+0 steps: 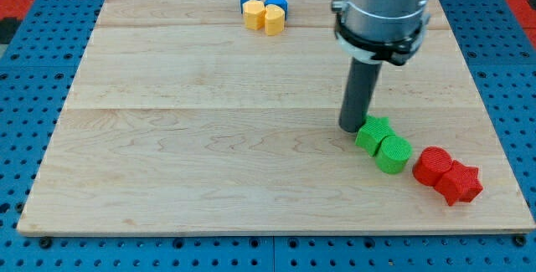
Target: Separate blue cube from the group of blocks
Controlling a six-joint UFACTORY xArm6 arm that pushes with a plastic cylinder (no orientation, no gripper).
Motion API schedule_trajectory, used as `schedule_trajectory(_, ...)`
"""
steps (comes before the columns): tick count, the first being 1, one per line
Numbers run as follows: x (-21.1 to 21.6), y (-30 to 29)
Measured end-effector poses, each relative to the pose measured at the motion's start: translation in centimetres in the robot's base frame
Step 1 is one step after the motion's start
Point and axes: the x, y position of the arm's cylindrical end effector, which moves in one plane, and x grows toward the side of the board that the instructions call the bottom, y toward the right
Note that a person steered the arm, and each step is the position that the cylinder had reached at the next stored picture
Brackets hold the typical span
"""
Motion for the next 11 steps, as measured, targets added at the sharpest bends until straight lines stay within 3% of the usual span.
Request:
schedule_trajectory(2, 2.0, 0.0)
schedule_trajectory(3, 0.5, -0.1)
schedule_trajectory(6, -20.4, -1.1)
schedule_trajectory(7, -25.3, -3.5)
schedule_trajectory(8, -28.5, -6.0)
schedule_trajectory(10, -28.4, -17.3)
schedule_trajectory(11, -28.4, -19.0)
